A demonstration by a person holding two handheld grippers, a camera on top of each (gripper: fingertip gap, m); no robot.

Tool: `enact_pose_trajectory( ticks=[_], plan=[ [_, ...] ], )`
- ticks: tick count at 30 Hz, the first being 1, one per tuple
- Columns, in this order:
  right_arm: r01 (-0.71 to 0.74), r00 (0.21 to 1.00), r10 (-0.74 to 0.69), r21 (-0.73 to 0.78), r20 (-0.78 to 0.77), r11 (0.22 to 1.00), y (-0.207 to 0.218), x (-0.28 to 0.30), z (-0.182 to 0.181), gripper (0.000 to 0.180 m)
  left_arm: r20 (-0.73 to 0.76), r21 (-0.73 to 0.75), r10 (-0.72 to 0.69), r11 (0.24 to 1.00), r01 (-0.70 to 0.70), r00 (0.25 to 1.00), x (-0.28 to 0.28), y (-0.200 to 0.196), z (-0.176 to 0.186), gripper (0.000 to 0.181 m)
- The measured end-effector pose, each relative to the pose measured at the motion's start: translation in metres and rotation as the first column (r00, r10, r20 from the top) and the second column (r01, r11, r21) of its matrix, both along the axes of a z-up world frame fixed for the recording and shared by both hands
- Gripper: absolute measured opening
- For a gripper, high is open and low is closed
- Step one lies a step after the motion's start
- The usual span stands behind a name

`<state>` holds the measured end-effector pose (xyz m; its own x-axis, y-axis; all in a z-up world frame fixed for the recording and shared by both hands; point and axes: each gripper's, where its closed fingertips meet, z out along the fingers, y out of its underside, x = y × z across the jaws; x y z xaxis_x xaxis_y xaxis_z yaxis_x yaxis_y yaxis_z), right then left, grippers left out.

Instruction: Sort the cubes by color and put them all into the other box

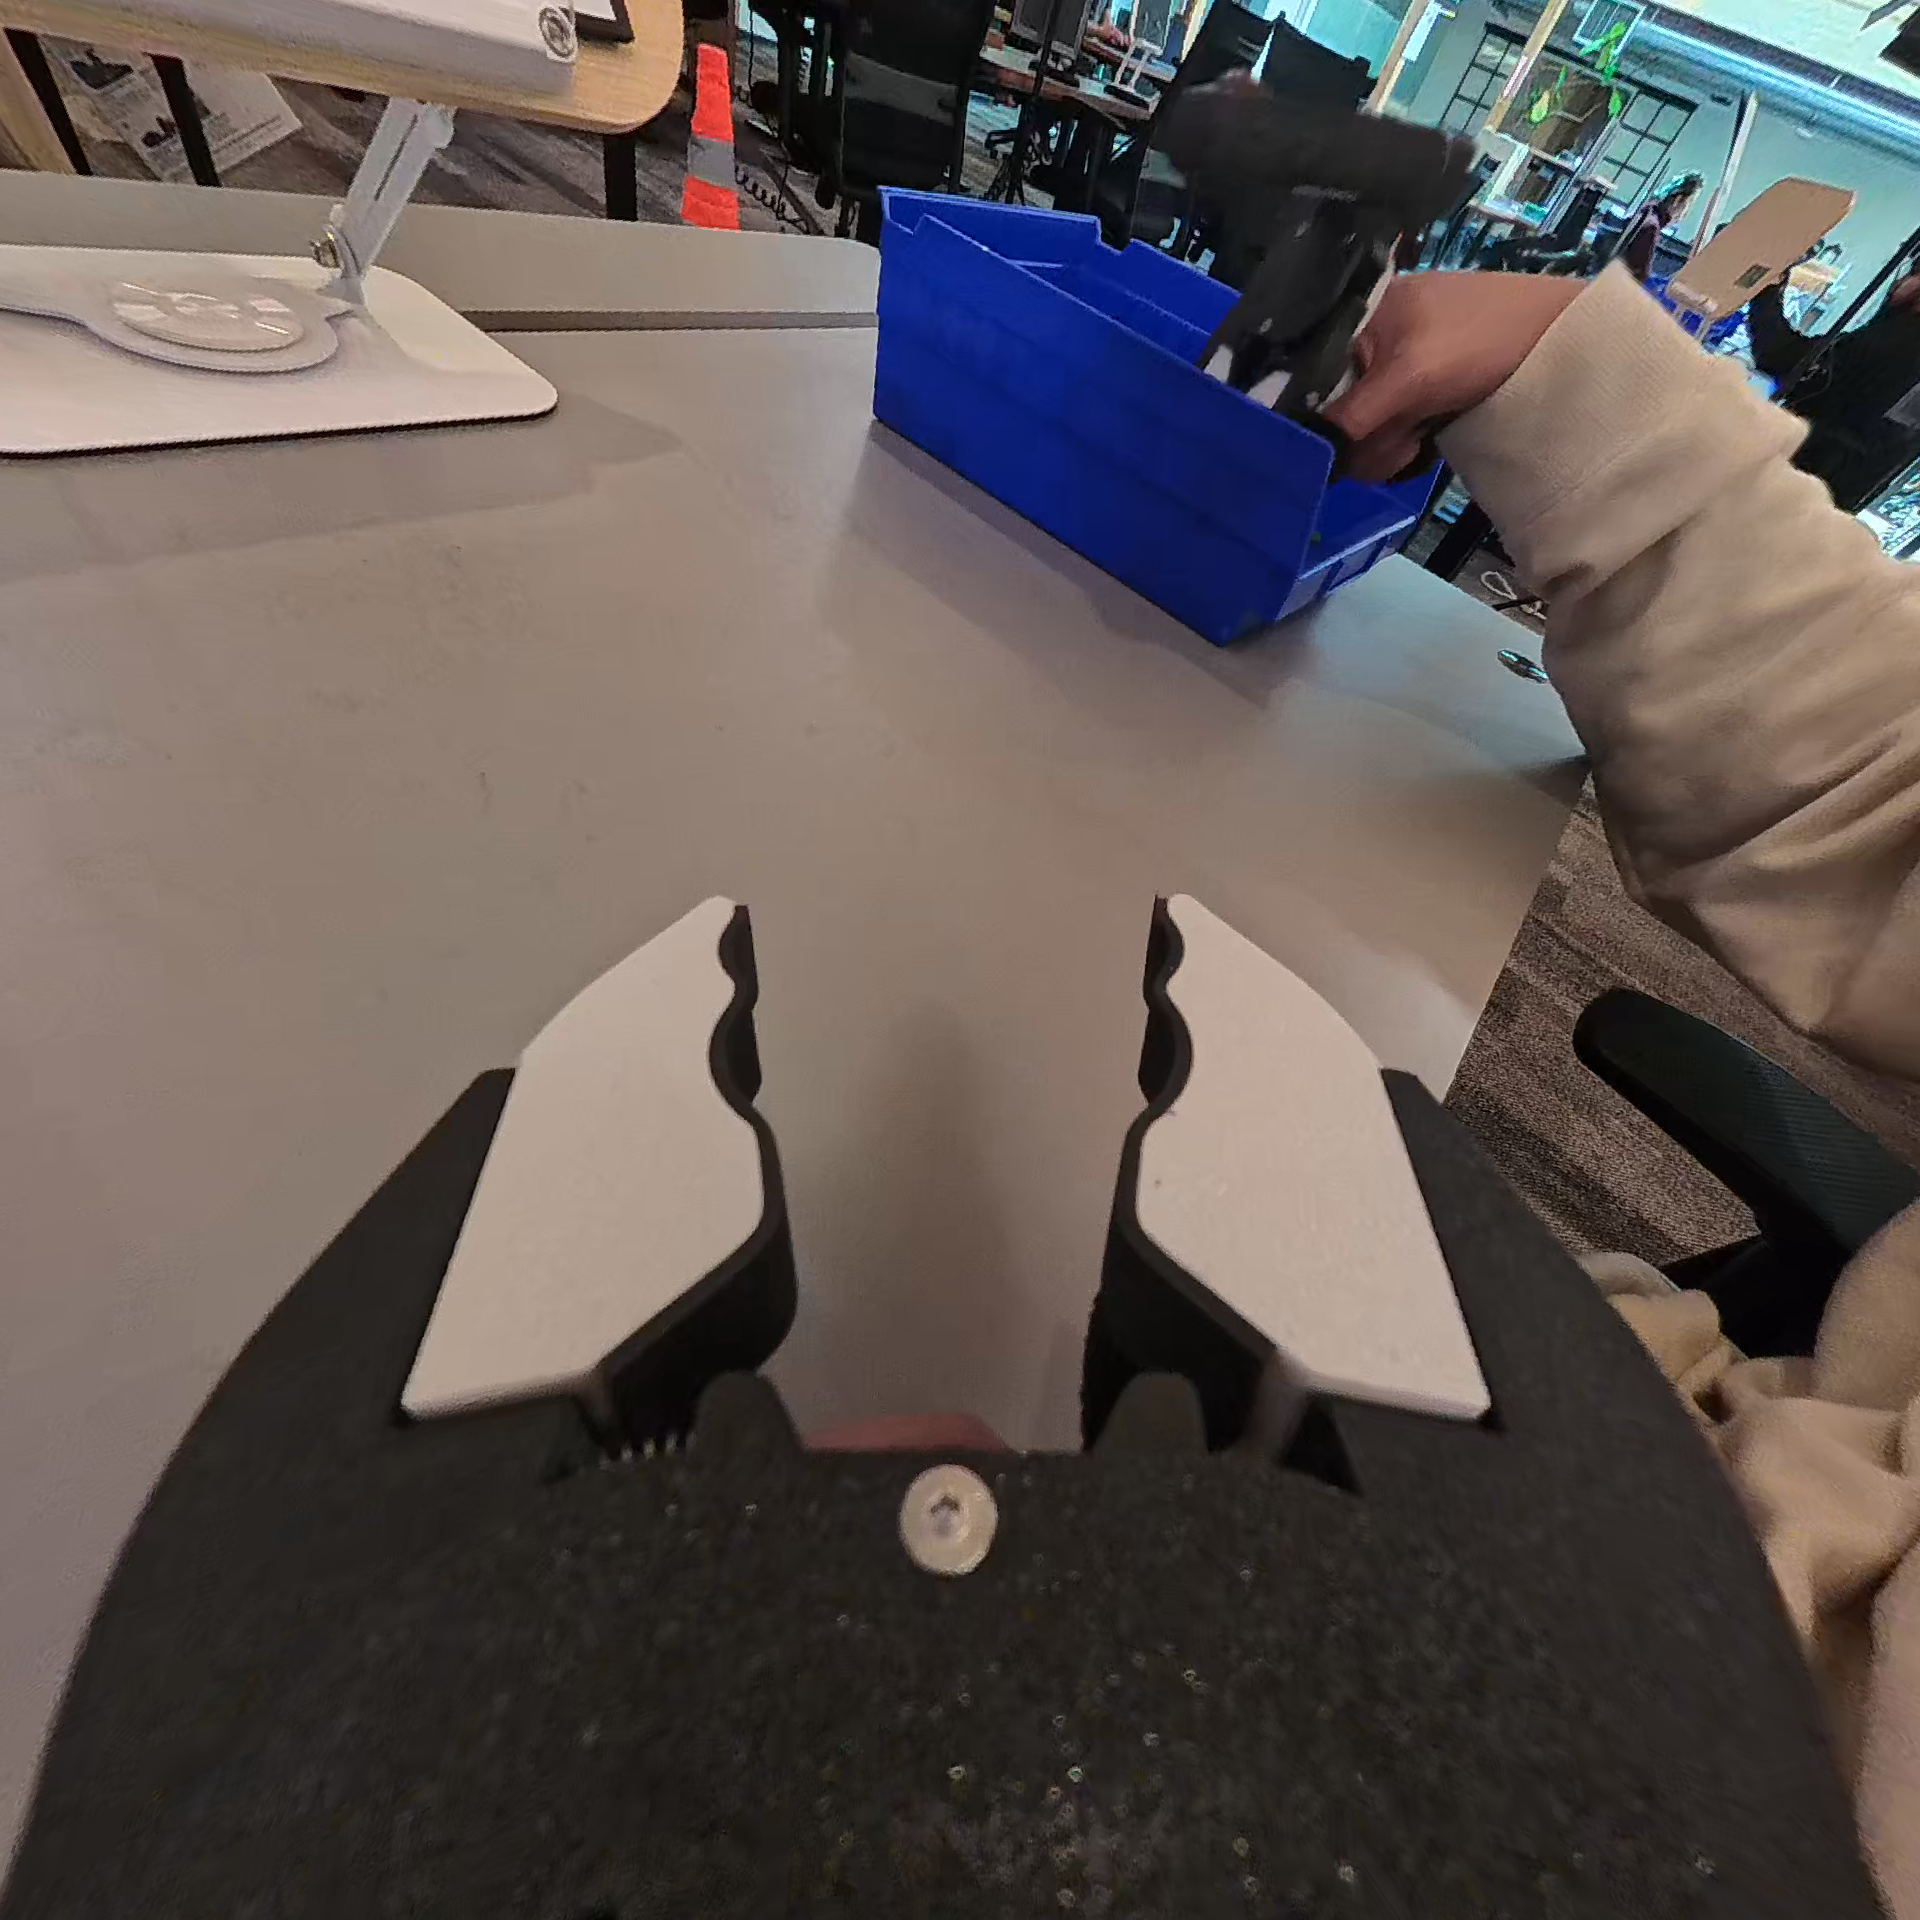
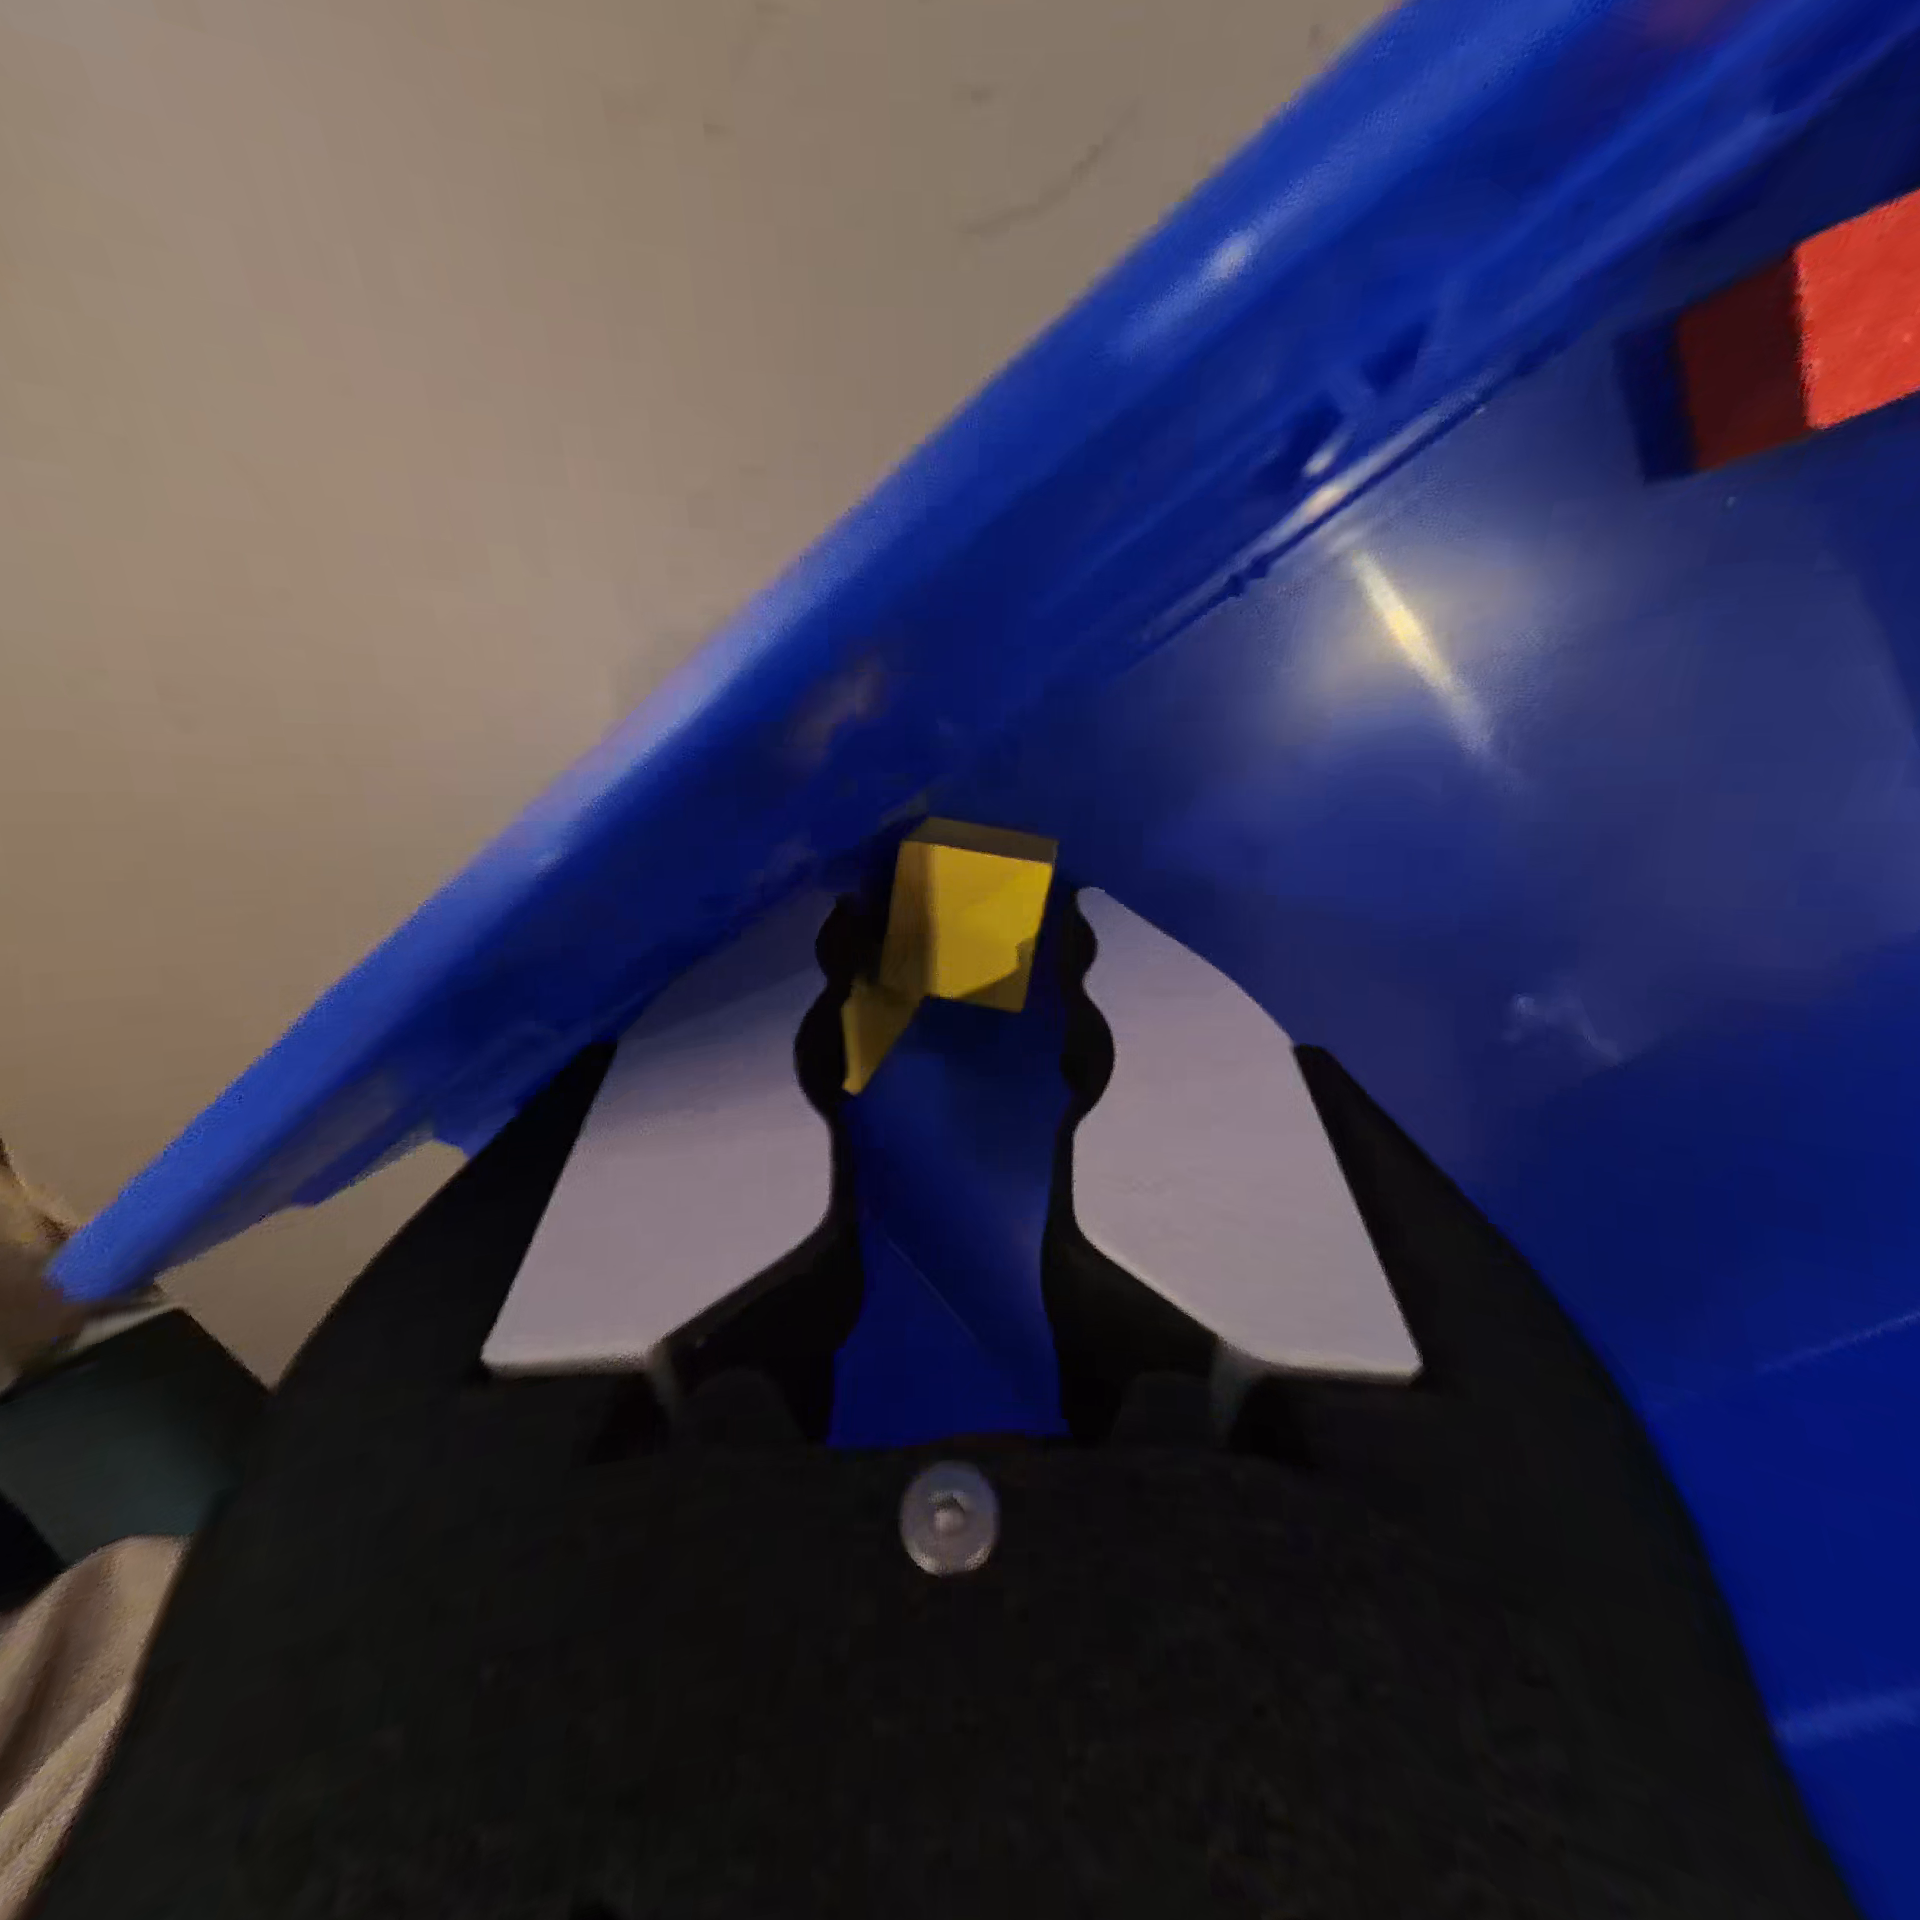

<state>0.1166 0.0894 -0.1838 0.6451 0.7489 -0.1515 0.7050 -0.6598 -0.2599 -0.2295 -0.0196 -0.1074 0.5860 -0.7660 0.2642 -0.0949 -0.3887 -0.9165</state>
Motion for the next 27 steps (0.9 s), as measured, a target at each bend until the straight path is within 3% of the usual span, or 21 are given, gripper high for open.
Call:
enact_pose_trajectory(
  ticks=[4,7,9,11,13,14,16,18,24,27],
  plan=[
    [0.126,0.984,-0.098,0.196,-0.147,0.972,0.009,0.006,0.053,0.045,-0.001,0.015,0.006,1.000,-0.006,1.000,-0.005,-0.002,0.004,0.071],
    [0.321,0.924,-0.178,0.433,-0.339,0.843,0.007,0.006,0.121,0.043,0.006,0.042,0.030,0.999,-0.031,1.000,-0.012,-0.001,0.012,0.071],
    [0.460,0.820,-0.134,0.502,-0.556,0.733,-0.013,-0.021,0.165,0.043,0.002,0.063,0.064,0.996,-0.064,0.998,-0.020,0.002,0.016,0.071],
    [0.539,0.641,0.026,0.475,-0.767,0.696,-0.050,-0.071,0.194,0.042,-0.018,0.091,0.118,0.989,-0.116,0.993,-0.031,0.007,0.018,0.071],
    [0.587,0.511,0.087,0.421,-0.855,0.691,-0.080,-0.113,0.187,0.040,-0.055,0.122,0.193,0.975,-0.185,0.980,-0.043,0.014,0.017,0.070],
    [0.601,0.487,0.080,0.400,-0.870,0.692,-0.088,-0.131,0.174,0.041,-0.077,0.135,0.219,0.969,-0.207,0.973,-0.048,0.016,0.015,0.072],
    [0.609,0.499,0.051,0.392,-0.865,0.689,-0.098,-0.160,0.145,0.041,-0.094,0.164,0.187,0.972,-0.170,0.978,-0.048,0.010,0.014,0.074],
    [0.586,0.579,0.032,0.443,-0.815,0.679,-0.104,-0.177,0.126,0.039,-0.092,0.175,0.164,0.974,-0.146,0.982,-0.046,0.006,0.014,0.066],
    [0.492,0.727,0.074,0.594,-0.682,0.637,-0.123,-0.201,0.101,0.043,-0.103,0.164,0.160,0.976,-0.142,0.982,-0.046,0.002,0.012,0.070],
    [0.455,0.746,0.079,0.594,-0.661,0.663,-0.125,-0.210,0.087,0.042,-0.126,0.134,0.156,0.981,-0.139,0.980,-0.052,0.003,0.009,0.068]
  ],
)
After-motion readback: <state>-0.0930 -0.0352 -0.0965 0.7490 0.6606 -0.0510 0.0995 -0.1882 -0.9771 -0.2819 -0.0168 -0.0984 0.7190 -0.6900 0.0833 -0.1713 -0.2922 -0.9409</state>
